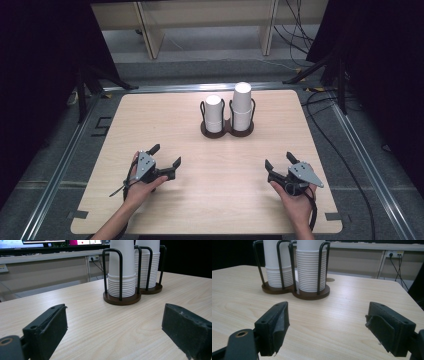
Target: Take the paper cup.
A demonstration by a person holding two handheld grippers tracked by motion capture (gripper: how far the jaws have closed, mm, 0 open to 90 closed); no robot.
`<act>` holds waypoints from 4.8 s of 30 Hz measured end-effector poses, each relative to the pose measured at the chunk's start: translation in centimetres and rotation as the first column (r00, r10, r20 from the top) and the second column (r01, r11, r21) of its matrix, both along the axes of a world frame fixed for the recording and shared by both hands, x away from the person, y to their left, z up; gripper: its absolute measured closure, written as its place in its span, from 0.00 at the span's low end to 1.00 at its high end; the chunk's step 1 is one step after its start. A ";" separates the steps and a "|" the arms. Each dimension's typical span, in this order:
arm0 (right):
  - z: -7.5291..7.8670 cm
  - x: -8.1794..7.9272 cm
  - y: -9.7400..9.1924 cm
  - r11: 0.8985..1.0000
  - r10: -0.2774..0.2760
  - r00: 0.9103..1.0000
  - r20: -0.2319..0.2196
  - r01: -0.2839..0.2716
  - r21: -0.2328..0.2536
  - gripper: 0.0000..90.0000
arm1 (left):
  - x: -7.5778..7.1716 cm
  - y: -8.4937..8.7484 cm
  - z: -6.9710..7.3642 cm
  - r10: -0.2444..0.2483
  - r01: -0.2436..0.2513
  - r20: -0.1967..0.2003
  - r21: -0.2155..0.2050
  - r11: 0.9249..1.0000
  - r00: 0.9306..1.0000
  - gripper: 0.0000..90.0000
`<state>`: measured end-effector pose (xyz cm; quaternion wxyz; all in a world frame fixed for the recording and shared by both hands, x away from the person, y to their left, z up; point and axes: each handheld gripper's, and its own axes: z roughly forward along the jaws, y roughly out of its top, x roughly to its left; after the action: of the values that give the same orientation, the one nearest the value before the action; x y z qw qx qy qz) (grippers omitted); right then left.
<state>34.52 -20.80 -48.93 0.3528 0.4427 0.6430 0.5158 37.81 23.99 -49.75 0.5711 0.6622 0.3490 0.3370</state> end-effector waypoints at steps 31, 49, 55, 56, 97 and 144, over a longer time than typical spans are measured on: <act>4.4 4.0 5.7 0.982 0.184 0.982 0.032 -0.185 0.038 0.31 | 5.3 -3.4 1.5 -0.135 0.136 -0.023 0.098 0.986 0.991 0.09; 7.4 8.8 9.7 0.972 0.235 0.972 0.017 -0.235 0.016 0.33 | 9.7 -7.1 2.3 -0.163 0.169 -0.055 0.131 0.977 0.985 0.11; 7.9 10.4 10.9 0.971 0.240 0.971 0.013 -0.240 0.011 0.35 | 10.9 -7.8 2.2 -0.156 0.166 -0.080 0.140 0.976 0.985 0.13; 8.0 11.1 11.4 0.968 0.249 0.968 0.012 -0.249 0.019 0.36 | 11.5 -8.0 2.2 -0.158 0.169 -0.086 0.142 0.975 0.984 0.15; 8.5 18.6 17.8 0.985 0.161 0.986 -0.036 -0.162 -0.052 0.37 | 15.7 -10.7 1.0 -0.151 0.175 -0.181 0.127 0.976 0.972 0.20; 8.4 19.2 18.7 0.990 0.137 0.989 -0.048 -0.138 -0.019 0.40 | 16.8 -11.3 0.6 -0.146 0.177 -0.210 0.137 0.975 0.967 0.24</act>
<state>53.75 -2.12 -40.55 0.3062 0.4055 0.6858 0.5211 54.57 12.70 -49.16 0.5061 0.7609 0.3220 0.2474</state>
